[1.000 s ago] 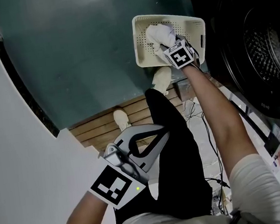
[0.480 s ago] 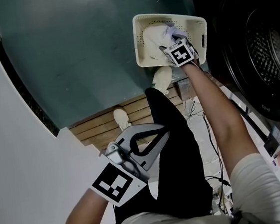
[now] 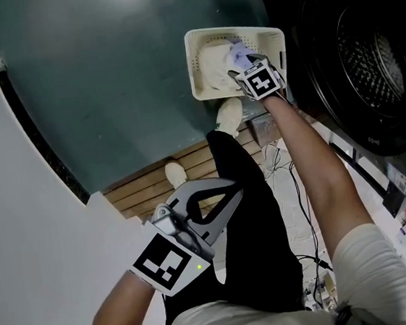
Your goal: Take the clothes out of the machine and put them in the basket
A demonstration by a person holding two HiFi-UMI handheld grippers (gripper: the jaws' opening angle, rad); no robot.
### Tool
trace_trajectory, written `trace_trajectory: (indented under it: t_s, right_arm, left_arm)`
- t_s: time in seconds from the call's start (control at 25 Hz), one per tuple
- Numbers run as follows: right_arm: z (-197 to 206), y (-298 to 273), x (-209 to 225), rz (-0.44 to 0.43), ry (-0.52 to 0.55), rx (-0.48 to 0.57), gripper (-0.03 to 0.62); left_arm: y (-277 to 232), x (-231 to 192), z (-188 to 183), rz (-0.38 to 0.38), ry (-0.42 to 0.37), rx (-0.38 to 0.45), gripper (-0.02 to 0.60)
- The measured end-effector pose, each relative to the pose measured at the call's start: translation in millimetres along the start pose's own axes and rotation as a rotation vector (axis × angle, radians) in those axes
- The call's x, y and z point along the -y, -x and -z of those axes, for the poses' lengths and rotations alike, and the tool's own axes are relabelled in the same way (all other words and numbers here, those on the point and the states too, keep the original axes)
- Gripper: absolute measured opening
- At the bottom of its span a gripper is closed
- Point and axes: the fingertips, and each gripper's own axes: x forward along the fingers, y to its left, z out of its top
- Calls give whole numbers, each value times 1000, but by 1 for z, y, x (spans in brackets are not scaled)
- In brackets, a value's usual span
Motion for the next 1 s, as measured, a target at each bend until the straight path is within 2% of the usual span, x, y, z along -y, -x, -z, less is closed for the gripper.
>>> trace_trajectory:
  t_s: [0.6,1.0]
  right_arm:
    - [-18,137,-50,6,-86,153,302]
    - [-18,252,-115,-27,-152,305,298]
  left_arm:
    - [45,89,-20,26,-111,25,-2]
    - [95,136,-36,-3,-187,49,-2]
